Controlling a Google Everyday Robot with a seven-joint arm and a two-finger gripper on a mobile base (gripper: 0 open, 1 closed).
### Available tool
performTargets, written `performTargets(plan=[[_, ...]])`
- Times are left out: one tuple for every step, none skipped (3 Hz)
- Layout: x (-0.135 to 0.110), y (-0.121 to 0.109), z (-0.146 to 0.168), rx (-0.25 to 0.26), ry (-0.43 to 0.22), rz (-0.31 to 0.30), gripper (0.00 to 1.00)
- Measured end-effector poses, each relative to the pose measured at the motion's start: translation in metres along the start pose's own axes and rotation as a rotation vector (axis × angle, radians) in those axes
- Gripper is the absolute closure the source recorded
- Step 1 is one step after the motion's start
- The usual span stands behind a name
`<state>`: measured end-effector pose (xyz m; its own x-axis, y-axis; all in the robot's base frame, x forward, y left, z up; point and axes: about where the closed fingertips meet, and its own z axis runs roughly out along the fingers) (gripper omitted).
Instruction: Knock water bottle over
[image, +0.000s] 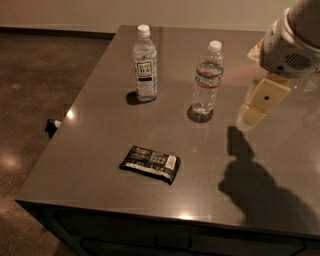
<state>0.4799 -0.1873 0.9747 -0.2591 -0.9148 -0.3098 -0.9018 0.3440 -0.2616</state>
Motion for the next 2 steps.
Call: performTargets(plan=[[-0.021,-0.015,0.013,-0.009,-0.061,0.041,0.00],[-0.054,-0.036,0.035,-0.045,-0.188,0.097,0.00]])
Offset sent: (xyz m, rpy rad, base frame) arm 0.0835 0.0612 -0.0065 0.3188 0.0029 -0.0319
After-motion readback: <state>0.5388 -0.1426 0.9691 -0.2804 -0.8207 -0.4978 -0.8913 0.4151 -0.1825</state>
